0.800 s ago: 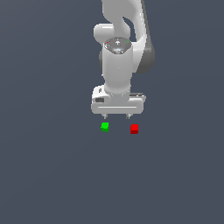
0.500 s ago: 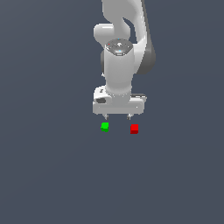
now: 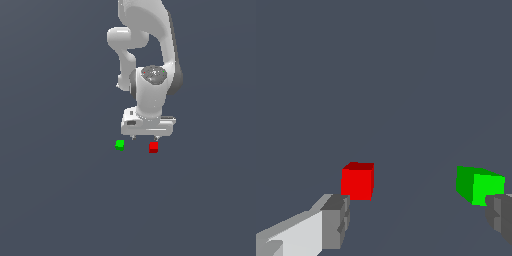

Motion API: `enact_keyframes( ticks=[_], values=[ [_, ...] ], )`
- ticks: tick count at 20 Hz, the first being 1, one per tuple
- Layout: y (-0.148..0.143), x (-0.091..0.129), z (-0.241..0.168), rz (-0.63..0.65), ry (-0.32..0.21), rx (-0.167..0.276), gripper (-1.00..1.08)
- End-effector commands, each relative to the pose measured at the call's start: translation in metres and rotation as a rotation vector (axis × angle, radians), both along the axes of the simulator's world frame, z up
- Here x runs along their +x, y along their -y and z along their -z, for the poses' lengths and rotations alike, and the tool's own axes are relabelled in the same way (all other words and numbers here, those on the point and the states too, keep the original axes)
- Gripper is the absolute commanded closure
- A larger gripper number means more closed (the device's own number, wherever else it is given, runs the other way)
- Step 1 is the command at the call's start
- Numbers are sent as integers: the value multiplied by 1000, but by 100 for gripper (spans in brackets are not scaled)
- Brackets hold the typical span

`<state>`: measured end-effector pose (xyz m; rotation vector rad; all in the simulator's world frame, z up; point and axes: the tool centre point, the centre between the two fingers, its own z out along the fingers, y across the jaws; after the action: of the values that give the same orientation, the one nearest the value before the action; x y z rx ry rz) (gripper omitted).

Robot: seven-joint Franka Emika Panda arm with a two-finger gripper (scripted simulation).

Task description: Stack the red cube on top of the green cube.

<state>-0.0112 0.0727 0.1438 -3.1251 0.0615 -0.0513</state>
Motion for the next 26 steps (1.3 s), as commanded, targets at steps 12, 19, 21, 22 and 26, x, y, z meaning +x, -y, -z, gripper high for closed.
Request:
enact_keyframes(
  ticks=[12, 19, 21, 22, 26],
  values=[
    [-59, -24, 73, 22, -33, -14, -92],
    [-59, -25, 78, 21, -34, -14, -92],
    [-59, -25, 85, 21, -34, -14, -92],
    [-59, -25, 89, 21, -34, -14, -92],
    [-59, -25, 110, 22, -33, -14, -92]
  ],
)
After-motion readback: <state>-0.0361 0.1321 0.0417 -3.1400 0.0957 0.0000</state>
